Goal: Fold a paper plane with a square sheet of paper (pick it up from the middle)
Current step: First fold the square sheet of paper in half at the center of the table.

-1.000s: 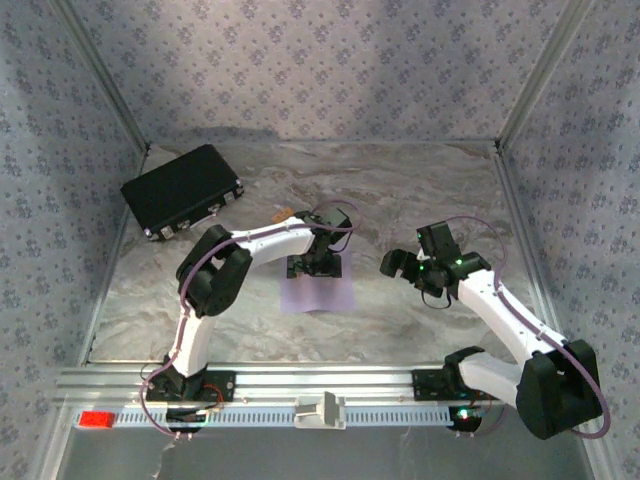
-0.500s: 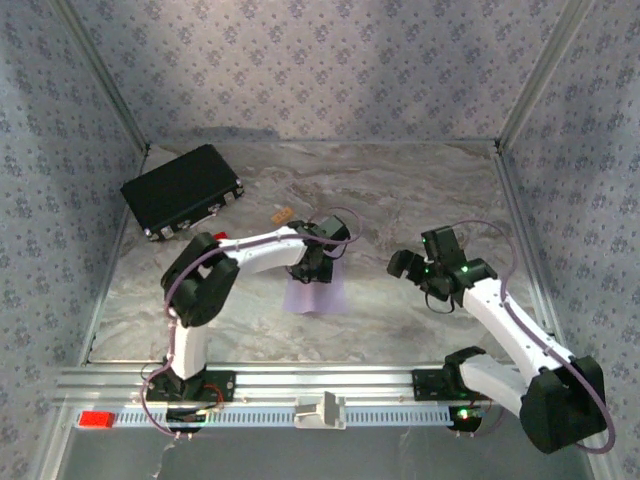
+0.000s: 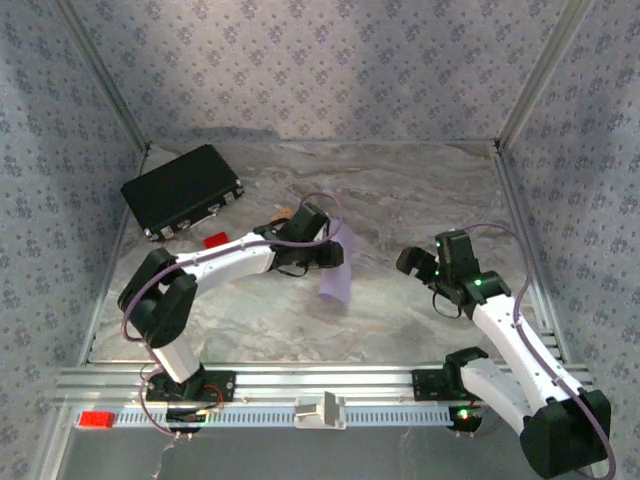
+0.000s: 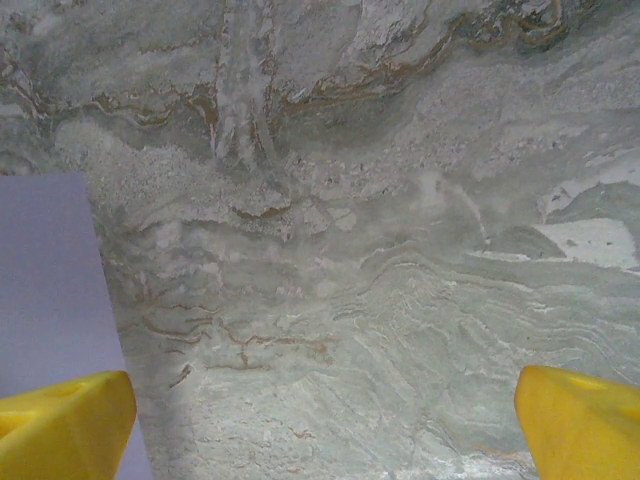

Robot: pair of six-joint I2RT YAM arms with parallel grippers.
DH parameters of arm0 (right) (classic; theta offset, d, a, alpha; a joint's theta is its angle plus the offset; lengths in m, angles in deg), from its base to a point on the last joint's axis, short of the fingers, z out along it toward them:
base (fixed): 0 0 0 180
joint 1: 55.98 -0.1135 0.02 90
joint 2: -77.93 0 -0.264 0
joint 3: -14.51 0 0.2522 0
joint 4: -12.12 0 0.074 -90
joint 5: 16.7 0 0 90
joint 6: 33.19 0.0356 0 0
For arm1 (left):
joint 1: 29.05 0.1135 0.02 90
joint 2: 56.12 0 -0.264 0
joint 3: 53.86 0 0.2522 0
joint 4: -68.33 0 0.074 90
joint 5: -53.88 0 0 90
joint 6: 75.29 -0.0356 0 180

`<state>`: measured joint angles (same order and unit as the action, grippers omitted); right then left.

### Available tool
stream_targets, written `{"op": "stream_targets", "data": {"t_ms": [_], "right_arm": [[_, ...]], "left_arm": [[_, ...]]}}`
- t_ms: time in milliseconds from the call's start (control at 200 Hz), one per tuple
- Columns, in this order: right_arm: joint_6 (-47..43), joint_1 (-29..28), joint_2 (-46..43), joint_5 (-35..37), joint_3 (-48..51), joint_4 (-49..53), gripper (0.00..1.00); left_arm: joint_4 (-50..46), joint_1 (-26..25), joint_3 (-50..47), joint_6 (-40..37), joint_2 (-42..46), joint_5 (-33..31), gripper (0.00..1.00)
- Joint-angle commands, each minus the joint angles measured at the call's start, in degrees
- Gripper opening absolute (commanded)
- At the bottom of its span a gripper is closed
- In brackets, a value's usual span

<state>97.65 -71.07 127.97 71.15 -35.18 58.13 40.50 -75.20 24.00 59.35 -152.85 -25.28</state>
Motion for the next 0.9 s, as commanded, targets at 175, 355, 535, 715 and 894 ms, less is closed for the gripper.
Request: {"op": "stream_targets", "data": {"t_ms": [175, 355, 535, 715, 894], "right_arm": [[-0.6, 3.6, 1.2, -5.0, 0.9, -0.3, 0.99], [-1.6, 4.8, 1.9, -10.3, 1.3, -2.1, 0.99], [-1.7, 5.2, 1.8, -13.8, 2.2, -4.3, 0.99], [-1.1, 5.2, 2.4, -16.1, 3.3, -6.2, 0.99], [-1.0, 5.2, 4.1, -17.7, 3.3, -6.8, 0.99]], "left_arm": [[25.9, 3.9, -9.0, 11.1, 0.0, 18.9, 0.42], [35.2, 4.0, -11.3, 16.8, -3.8, 23.8, 0.42], [35.9, 3.9, -12.2, 18.0, -5.6, 23.6, 0.42], [34.6, 4.0, -13.3, 17.8, -6.6, 22.1, 0.42], [34.5, 3.4, -14.4, 19.0, -7.6, 20.2, 0.42]]}}
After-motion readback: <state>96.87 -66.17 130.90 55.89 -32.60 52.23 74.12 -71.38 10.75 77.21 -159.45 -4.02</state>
